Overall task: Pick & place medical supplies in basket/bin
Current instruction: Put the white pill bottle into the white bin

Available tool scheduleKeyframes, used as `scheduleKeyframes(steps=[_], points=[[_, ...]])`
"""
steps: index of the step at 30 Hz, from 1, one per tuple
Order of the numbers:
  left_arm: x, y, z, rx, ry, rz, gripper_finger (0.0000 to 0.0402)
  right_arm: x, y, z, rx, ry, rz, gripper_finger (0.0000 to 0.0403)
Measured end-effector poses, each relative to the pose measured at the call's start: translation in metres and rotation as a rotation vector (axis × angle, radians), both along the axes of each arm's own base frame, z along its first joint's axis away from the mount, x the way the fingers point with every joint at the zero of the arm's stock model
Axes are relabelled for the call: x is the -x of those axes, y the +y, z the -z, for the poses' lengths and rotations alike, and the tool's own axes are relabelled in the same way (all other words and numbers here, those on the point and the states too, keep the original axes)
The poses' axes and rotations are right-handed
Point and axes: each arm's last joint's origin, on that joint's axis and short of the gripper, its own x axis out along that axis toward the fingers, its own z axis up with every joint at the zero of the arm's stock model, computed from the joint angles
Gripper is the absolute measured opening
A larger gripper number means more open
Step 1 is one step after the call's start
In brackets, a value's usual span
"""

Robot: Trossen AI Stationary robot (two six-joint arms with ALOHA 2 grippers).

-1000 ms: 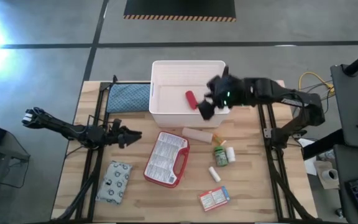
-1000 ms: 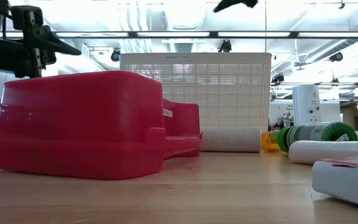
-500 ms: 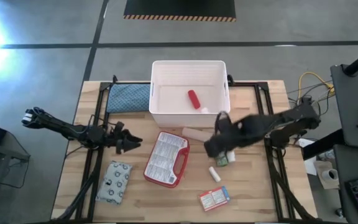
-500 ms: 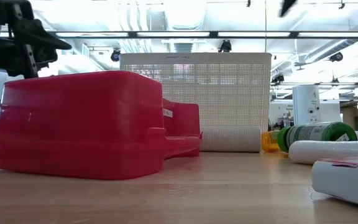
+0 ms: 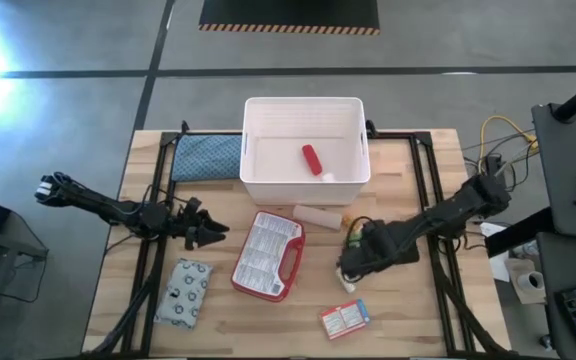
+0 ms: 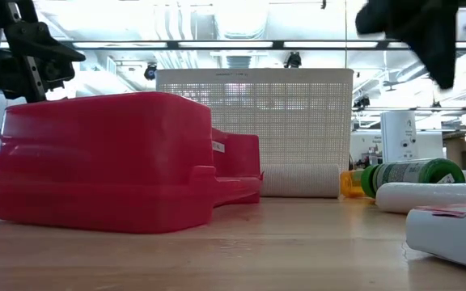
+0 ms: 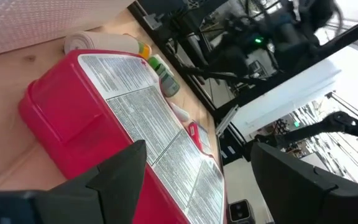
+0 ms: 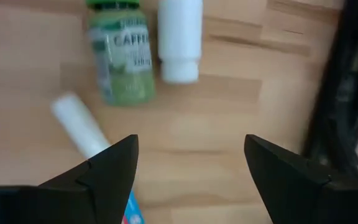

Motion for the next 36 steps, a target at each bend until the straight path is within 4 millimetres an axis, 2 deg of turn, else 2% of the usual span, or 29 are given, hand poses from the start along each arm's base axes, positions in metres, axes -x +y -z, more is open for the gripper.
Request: scheduleKeyframes(steps=[4, 8, 14, 19, 23, 29, 33, 36], points=[[0.0, 0.0, 0.0, 0.001, 0.0, 0.005, 0.0269, 0.02, -0.02, 0.015, 0.022, -0.162, 0.086, 0.0272], [0.0, 0.0, 0.0, 0.001, 0.0, 0.005, 0.0269, 0.042, -0.037, 0.031, 0.024, -0.213, 0.16, 0.0263], [0.0, 0.0, 0.0, 0.001, 0.0, 0.005, 0.0269, 0.058, -0.044, 0.05, 0.016, -0.228, 0.154, 0.026], [0.0, 0.0, 0.0, -0.001, 0.0, -0.011, 0.0269, 0.06, -0.047, 0.07, 0.024, -0.203, 0.101, 0.0256], [0.0, 0.002, 0.0, 0.008, -0.001, -0.065, 0.0269, 0.054, -0.051, 0.087, 0.017, -0.222, 0.043, 0.0254], [0.0, 0.005, 0.001, -0.011, -0.001, -0.171, 0.0269, 0.051, -0.066, 0.11, 0.037, -0.149, -0.028, 0.0253], [0.0, 0.005, 0.001, 0.02, 0.003, -0.192, 0.0269, 0.049, -0.072, 0.113, 0.004, -0.126, -0.097, 0.0242], [0.0, 0.005, 0.001, 0.035, 0.004, -0.194, 0.0269, 0.049, -0.074, 0.111, 0.001, -0.134, -0.14, 0.0209]])
